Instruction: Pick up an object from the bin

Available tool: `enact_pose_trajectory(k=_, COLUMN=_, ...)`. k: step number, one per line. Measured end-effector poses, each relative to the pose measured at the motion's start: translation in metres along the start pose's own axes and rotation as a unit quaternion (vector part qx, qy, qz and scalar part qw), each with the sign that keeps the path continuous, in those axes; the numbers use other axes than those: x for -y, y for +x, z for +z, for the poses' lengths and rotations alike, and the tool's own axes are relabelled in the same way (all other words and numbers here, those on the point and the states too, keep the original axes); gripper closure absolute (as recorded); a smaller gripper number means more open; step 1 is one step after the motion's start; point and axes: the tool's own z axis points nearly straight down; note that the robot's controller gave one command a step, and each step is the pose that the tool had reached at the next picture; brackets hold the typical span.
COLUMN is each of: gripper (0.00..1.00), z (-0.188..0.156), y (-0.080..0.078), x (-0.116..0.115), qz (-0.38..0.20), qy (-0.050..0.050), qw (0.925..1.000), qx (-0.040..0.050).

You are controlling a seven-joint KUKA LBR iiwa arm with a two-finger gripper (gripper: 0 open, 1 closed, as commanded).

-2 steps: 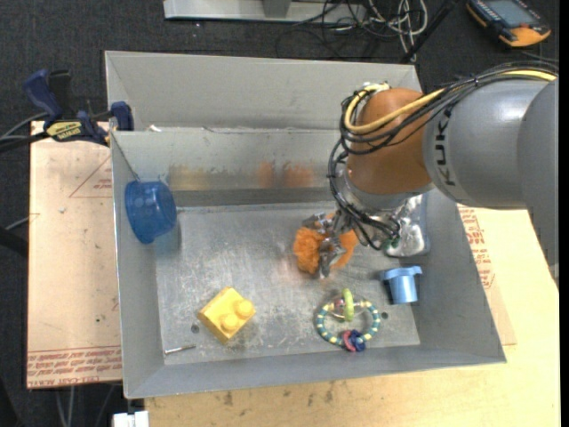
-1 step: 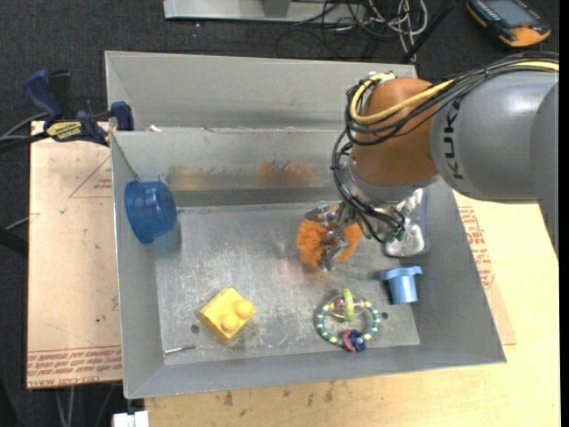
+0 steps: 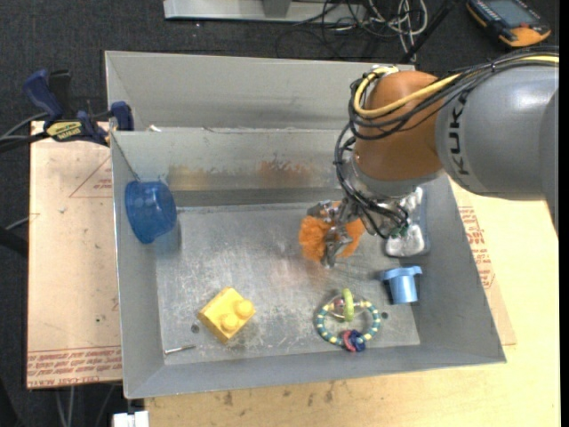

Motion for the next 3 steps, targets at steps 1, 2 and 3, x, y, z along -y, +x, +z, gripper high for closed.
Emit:
enact_pose_trajectory(k=1, gripper=1.0, z=-0.019, y=0.001, x=0.0, qz=0.0, qy=-0.001, qw=1.0, qx=-0.0016)
enact_pose_trajectory(k=2, gripper=1.0, z=-0.037, y=0.0, x=0.0, qz=0.0, qy=0.0, qw=1.0, qx=0.0001)
enact_pose_trajectory(k=3, gripper=1.0, z=-0.051, y=-0.001, x=0.0, qz=0.0, qy=0.001, qw=1.0, qx=0.002)
